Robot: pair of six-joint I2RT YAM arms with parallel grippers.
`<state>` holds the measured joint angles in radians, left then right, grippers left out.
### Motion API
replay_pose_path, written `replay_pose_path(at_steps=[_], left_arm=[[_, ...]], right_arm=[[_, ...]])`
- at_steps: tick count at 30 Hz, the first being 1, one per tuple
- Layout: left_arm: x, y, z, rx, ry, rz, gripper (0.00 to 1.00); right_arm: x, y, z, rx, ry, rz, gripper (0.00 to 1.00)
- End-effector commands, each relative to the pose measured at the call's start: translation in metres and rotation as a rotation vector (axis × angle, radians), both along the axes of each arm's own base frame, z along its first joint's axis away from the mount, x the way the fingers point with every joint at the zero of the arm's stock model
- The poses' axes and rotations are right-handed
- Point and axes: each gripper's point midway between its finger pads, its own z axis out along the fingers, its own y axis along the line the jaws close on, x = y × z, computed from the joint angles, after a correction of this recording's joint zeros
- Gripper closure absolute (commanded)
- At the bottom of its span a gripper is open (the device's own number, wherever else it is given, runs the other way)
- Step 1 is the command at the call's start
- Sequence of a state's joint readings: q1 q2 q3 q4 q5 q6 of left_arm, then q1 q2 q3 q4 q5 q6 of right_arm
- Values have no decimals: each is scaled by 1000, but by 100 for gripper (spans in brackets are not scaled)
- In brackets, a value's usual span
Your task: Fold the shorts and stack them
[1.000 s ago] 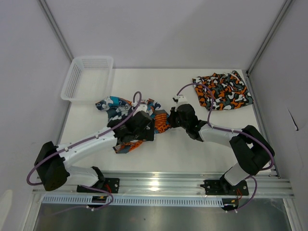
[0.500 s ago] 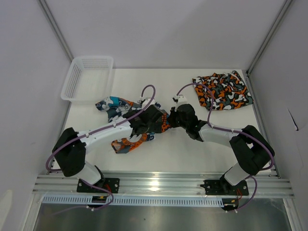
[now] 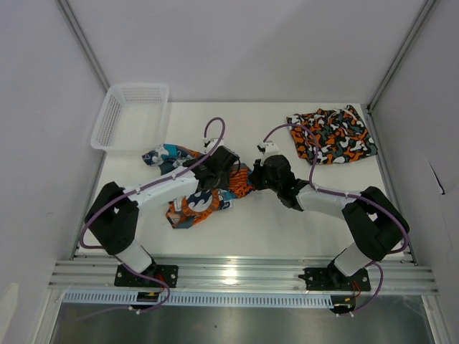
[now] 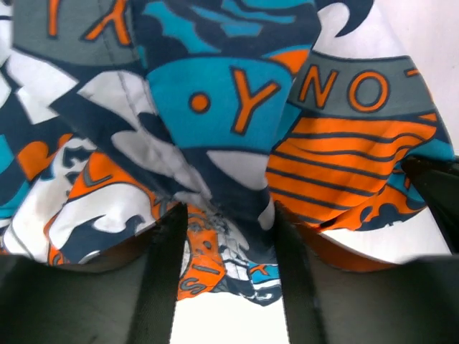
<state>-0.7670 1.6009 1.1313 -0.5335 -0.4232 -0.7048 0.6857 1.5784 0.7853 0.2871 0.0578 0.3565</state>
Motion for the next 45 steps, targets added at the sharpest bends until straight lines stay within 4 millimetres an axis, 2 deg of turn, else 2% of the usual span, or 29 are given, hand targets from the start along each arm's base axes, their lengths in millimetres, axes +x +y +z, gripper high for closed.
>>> replay_pose_path(at_steps=[1,4,5,7,8,9,10,11,12,14,15,16,19,20,22,23,25,27,29,30,31,33,34,36,37,38,40,42,45], left_arm=[[17,-13,10,-75,-45,-8,60],[23,-12,19,-101,-41,-20,96],[26,-10,26,-100,-46,-16,100],[28,6,45,-71,-49,-12,100],[33,9,64,-81,-75,-13,100],[33,22,82,-86,-93,-17,100],[25,36,87,-65,-65,-13,100],[26,42,110,-88,-93,-11,100],[21,63,130,-97,-110,4,100],[14,71,161,-184,-141,-26,100],[14,86,171,-206,-152,-14,100],[6,84,201,-283,-199,-60,100],[-5,95,220,-304,-191,-76,100],[-4,95,252,-321,-253,-90,100],[-11,99,259,-307,-237,-98,100],[-11,102,281,-316,-286,-102,100],[-15,105,288,-317,-289,-103,100],[-19,104,299,-326,-309,-125,100],[-23,104,296,-325,-303,-141,100],[-25,103,295,-325,-304,-147,100],[-26,105,283,-315,-279,-141,100],[-28,112,280,-290,-297,-116,100],[-28,116,267,-272,-274,-99,100],[-31,122,267,-255,-294,-80,100],[-31,128,260,-232,-288,-57,100],[-32,133,259,-218,-295,-42,100],[-38,146,262,-179,-327,1,100],[-41,161,265,-141,-360,53,100],[-53,177,264,-104,-393,104,100]], right_arm=[[2,6,22,38,-69,23,100],[1,5,22,39,-72,24,100],[2,4,24,41,-78,18,100],[0,2,26,38,-87,17,100],[2,-1,28,36,-99,2,100],[1,-3,35,38,-116,-2,100],[0,-7,34,32,-122,-8,100],[0,-10,39,28,-142,-13,100],[-2,-12,48,37,-167,-15,100],[-6,-15,52,43,-184,-13,100],[-6,-17,56,44,-194,-14,100],[-7,-18,62,45,-204,-17,100],[-6,-27,76,39,-244,-46,100],[-7,-29,79,37,-251,-50,100],[-11,-33,94,49,-270,-54,100],[-13,-32,101,54,-280,-49,100],[-26,-28,108,56,-279,-9,100],[-40,-21,104,51,-261,39,100],[-69,-2,100,66,-249,141,100],[-90,11,89,62,-232,221,100],[-103,19,85,65,-226,274,99],[-142,43,76,83,-197,474,93],[-170,57,73,84,-188,584,84],[-206,71,62,57,-156,758,69],[-216,76,65,60,-160,789,44],[-226,79,66,72,-158,812,33],[-225,77,83,122,-192,786,25],[-208,67,96,179,-200,690,21],[-182,52,104,266,-157,584,23]])
